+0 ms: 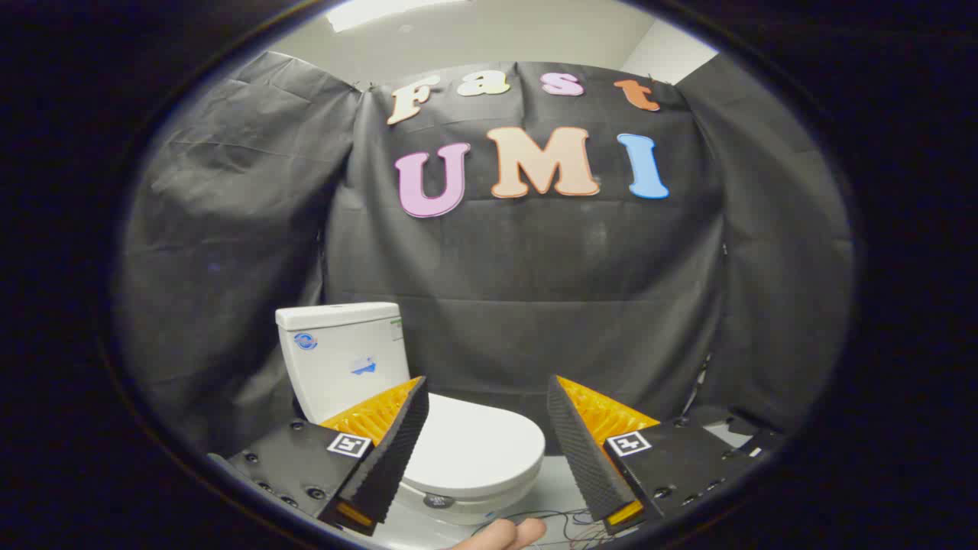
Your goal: Open the toilet lid.
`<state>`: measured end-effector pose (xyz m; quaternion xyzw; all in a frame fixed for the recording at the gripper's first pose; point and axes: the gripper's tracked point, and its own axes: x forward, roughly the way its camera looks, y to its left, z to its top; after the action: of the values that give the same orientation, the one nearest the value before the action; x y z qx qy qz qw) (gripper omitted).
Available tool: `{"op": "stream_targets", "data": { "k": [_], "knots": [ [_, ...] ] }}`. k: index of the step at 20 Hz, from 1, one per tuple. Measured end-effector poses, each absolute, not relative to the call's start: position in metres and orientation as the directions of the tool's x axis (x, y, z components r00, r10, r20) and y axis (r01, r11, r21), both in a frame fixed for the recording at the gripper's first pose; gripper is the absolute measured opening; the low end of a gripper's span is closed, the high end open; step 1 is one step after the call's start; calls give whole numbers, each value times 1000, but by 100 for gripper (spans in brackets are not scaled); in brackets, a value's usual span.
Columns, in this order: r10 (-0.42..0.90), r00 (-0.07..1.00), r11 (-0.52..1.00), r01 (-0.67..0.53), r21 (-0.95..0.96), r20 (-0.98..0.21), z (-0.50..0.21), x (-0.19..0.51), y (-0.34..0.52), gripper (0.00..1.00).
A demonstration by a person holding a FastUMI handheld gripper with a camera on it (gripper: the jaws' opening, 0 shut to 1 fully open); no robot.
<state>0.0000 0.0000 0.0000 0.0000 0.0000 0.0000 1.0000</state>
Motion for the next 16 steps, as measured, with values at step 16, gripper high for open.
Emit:
{"op": "stream_targets", "data": {
  "k": [16],
  "knots": [
    [-69,997,987,72,141,-24,-61,24,41,96]
  ]
}}
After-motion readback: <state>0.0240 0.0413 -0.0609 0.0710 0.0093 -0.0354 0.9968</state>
